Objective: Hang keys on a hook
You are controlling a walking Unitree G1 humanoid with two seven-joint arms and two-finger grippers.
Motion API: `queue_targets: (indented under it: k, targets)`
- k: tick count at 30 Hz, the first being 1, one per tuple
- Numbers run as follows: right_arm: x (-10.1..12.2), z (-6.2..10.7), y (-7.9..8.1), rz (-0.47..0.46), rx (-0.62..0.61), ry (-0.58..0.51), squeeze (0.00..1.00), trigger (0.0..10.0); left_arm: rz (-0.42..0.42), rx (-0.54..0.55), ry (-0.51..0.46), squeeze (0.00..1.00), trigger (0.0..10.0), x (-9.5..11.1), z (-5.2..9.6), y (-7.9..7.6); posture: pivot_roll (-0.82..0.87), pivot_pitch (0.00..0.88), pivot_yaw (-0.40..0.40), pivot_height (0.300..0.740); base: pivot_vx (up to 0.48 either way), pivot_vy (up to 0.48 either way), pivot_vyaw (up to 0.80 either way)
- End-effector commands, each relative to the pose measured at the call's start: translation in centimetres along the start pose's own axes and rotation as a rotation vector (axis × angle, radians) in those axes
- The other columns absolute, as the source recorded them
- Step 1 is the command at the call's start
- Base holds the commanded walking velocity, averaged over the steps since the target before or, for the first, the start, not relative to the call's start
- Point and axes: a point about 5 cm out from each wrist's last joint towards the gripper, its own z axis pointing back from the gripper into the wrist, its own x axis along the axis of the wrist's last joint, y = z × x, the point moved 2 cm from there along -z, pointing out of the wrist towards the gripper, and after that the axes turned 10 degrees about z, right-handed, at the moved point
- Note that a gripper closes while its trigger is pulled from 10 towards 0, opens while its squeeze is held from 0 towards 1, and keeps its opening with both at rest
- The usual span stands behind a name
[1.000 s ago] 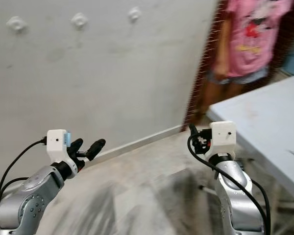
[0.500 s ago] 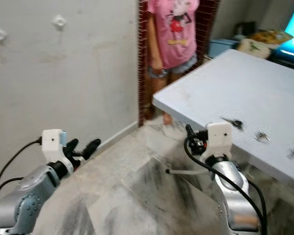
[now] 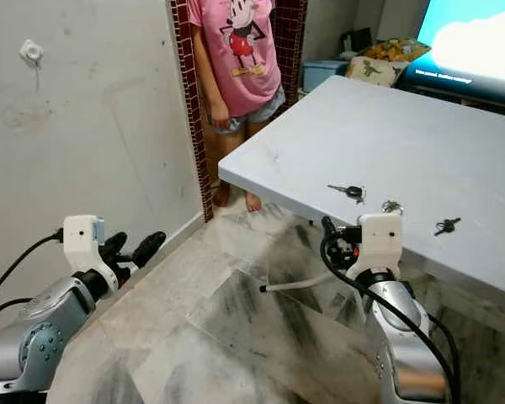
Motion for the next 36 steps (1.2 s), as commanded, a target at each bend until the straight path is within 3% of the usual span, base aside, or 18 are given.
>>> queue_targets:
  k: [1, 11, 36]
  targets:
    - [0.35, -0.11, 0.18, -0.005, 0.003, -0.005, 0.00, 10.0, -0.017, 0.017, -0.007, 0.00, 10.0, 0.24, 0.17, 0.61, -0.01, 0.000, 0.029, 0.740, 0.000, 0.000, 0.00]
    - [0.31, -0.09, 0.23, 0.004, 0.012, -0.002, 0.00, 10.0, -0.020, -0.006, -0.022, 0.00, 10.0, 0.49, 0.21, 0.50, -0.01, 0.000, 0.028, 0.740, 0.051, 0.000, 0.00]
    - [0.26, 0.03, 0.21, 0.018, 0.012, 0.004, 0.00, 10.0, -0.022, -0.027, -0.012, 0.00, 10.0, 0.21, 0.20, 0.20, -0.01, 0.000, 0.027, 0.740, 0.303, 0.318, 0.00]
